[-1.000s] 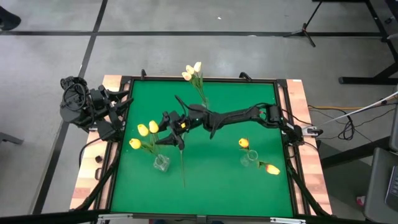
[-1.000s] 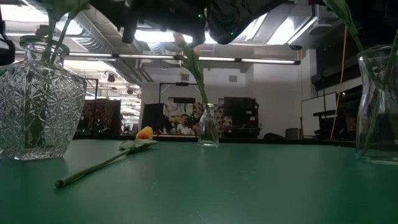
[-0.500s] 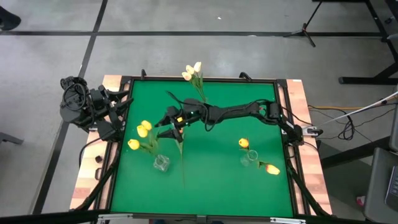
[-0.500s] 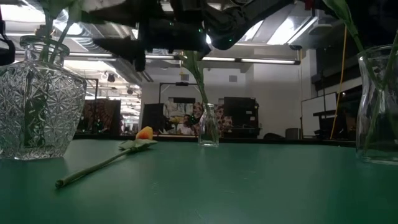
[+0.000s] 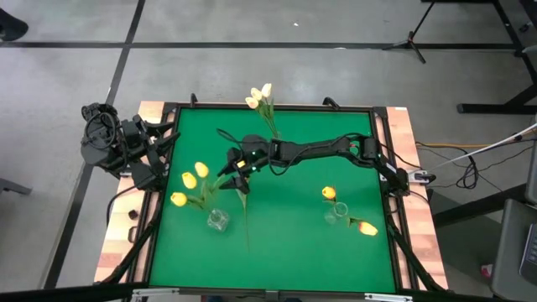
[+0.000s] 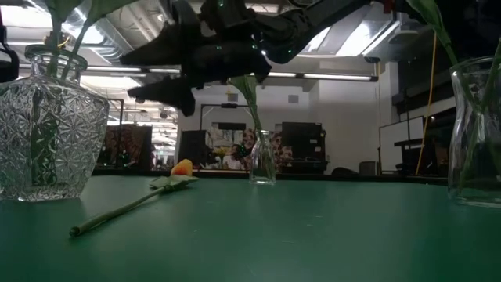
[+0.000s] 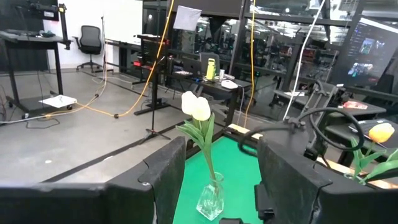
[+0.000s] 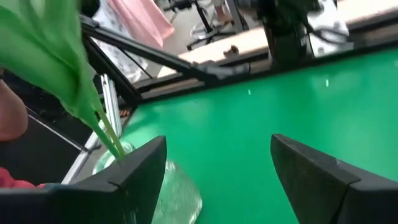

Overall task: Sort flowers into vase by color
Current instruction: Put the red-yellow tulip into the bottom right transparent vase

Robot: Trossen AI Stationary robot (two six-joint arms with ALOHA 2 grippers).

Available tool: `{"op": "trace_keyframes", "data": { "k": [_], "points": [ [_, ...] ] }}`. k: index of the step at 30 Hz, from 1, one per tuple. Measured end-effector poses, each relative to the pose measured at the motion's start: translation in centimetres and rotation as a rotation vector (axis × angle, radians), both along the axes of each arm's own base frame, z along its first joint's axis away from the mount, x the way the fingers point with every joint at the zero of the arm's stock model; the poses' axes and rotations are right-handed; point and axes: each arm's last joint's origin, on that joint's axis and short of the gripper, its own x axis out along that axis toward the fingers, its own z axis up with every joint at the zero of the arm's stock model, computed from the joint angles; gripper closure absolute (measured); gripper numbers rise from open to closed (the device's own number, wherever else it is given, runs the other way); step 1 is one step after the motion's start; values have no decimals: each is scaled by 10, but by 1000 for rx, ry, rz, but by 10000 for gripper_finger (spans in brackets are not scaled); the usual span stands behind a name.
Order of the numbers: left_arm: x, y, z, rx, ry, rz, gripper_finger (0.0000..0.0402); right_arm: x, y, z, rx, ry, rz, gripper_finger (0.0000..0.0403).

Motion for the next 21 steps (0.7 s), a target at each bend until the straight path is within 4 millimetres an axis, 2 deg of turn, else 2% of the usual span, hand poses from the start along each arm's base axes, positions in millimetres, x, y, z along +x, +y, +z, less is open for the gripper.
{"op": "trace_keyframes", "data": {
  "k": [12,16,21],
  "points": [
    [0,0,0,0,0,0,205,-21,2,-20,-27,403,-154,116],
    [0,0,0,0,0,0,205,-24,6,-20,-49,463,-231,116],
    [0,0,0,0,0,0,205,-25,23,-21,-107,489,-351,116]
  ]
}}
